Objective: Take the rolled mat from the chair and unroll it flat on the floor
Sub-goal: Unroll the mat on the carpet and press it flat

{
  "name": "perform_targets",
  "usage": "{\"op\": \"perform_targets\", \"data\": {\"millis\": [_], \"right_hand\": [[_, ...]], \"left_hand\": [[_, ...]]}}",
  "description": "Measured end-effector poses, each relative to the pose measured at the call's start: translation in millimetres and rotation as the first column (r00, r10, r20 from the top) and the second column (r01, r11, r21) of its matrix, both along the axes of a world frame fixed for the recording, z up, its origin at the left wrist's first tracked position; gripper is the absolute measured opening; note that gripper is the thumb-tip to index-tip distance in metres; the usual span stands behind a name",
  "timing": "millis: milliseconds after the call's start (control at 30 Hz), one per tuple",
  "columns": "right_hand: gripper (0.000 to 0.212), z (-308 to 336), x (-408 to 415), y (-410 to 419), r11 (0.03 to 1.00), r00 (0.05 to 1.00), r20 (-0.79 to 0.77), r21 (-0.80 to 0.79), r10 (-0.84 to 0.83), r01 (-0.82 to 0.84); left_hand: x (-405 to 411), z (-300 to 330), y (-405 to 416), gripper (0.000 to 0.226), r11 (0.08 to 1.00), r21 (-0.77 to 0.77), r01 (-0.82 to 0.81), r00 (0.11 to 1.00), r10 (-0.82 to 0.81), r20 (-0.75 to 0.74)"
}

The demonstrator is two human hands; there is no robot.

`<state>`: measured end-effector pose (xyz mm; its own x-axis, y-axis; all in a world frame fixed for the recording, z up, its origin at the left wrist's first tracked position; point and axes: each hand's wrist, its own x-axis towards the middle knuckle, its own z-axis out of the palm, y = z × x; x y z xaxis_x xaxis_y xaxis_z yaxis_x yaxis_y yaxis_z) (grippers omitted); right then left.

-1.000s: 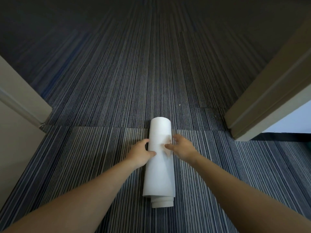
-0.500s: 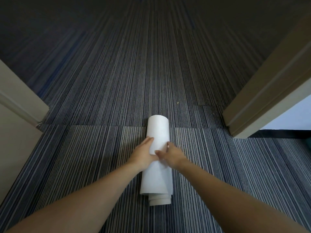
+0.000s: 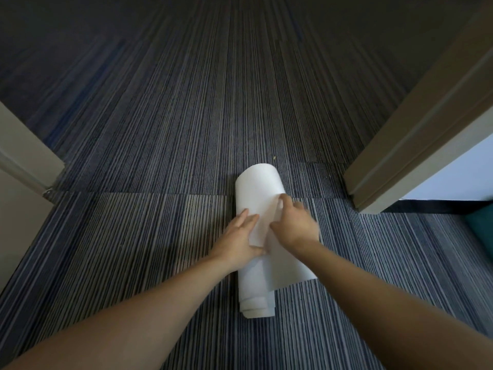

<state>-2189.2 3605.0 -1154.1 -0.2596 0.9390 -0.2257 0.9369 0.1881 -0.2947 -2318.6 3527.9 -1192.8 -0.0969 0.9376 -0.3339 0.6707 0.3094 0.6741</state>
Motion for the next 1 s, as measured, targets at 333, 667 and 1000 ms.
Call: {"op": "perform_targets", "data": {"millis": [333,667,1000], "right_hand": [[0.074,-13,143,20,0.987,0.911,0.405,-0.099,-0.077,0.127],[0.093,-28,70,-4,0.947,0.984,0.064,-0.270,-0.166,0.177],[0.074,-14,31,-12,0.987,0.996,-0.071,-0.154,-0.056,0.045]], "left_hand": [[68,-3,-5,0.099,0.966,-0.099,0.238,0.969,-0.243,-0.048],[80,-13,8,0.105,0.988,-0.066,0.140,0.990,-0.137,0.036],[41,-6,8,0.118,0.991,-0.001,0.133,0.982,-0.132,0.139]]}}
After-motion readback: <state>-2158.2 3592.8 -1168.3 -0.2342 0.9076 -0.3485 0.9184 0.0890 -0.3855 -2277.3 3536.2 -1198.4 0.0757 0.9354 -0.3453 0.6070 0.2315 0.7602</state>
